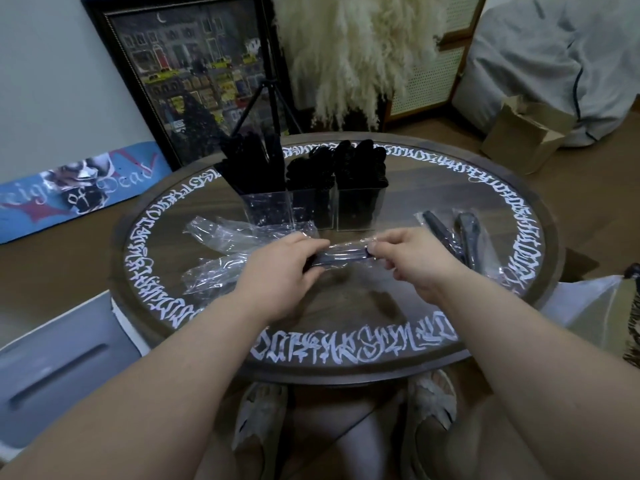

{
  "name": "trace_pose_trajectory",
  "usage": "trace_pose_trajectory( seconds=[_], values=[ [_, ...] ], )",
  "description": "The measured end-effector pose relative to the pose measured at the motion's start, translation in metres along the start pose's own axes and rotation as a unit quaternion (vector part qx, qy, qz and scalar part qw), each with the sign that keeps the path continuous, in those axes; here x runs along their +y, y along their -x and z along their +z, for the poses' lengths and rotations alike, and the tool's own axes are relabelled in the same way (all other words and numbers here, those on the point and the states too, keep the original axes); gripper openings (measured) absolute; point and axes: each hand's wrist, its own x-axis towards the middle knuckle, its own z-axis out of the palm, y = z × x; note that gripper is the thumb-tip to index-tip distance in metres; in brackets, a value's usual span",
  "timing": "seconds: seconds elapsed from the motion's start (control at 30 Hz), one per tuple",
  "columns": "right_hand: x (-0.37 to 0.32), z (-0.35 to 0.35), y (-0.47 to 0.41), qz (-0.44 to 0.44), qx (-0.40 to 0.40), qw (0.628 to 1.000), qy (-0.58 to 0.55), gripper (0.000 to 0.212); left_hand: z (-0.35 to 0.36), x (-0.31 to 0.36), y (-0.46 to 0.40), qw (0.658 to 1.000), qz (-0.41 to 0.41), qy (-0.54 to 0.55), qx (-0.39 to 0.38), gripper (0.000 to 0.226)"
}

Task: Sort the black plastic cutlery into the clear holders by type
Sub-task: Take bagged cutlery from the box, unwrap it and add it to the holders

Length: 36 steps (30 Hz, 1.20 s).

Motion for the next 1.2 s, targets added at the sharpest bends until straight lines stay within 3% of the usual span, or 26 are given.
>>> trace_pose_trajectory(
  seconds=[0.17,0.3,0.47,0.57,0.8,0.93,1.0,1.2],
  values=[
    [-0.009,0.009,-0.002,-0.101,-0.018,0.989,0.109,0.007,0.000,-0.016,0.005,0.999,-0.015,0.022,-0.035,0.061],
    [-0.005,0.022,0.003,-0.181,-0.018,0.965,0.188,0.007,-0.004,-0.018,0.003,0.997,-0.019,0.069,-0.026,0.043],
    [-0.006,0.032,0.004,-0.250,0.000,0.963,0.100,0.024,-0.010,-0.022,0.003,0.994,-0.034,0.093,-0.055,0.037],
    [-0.006,0.036,0.002,-0.276,0.014,0.956,0.099,0.019,-0.008,-0.022,0.001,0.992,-0.042,0.100,-0.071,0.030],
    [-0.004,0.035,-0.003,-0.326,0.061,0.893,0.303,0.015,-0.010,-0.031,0.002,0.993,-0.063,0.096,-0.040,0.018],
    [-0.005,0.041,-0.002,-0.404,0.087,0.831,0.373,0.014,-0.009,-0.033,0.002,0.991,-0.063,0.112,-0.042,0.012],
    [-0.005,0.043,-0.002,-0.421,0.086,0.817,0.386,0.010,-0.008,-0.034,0.001,0.992,-0.056,0.103,-0.047,0.016],
    [-0.007,0.047,0.000,-0.369,0.042,0.861,0.347,0.004,-0.008,-0.035,0.002,0.994,-0.055,0.082,-0.049,0.010]
  ],
)
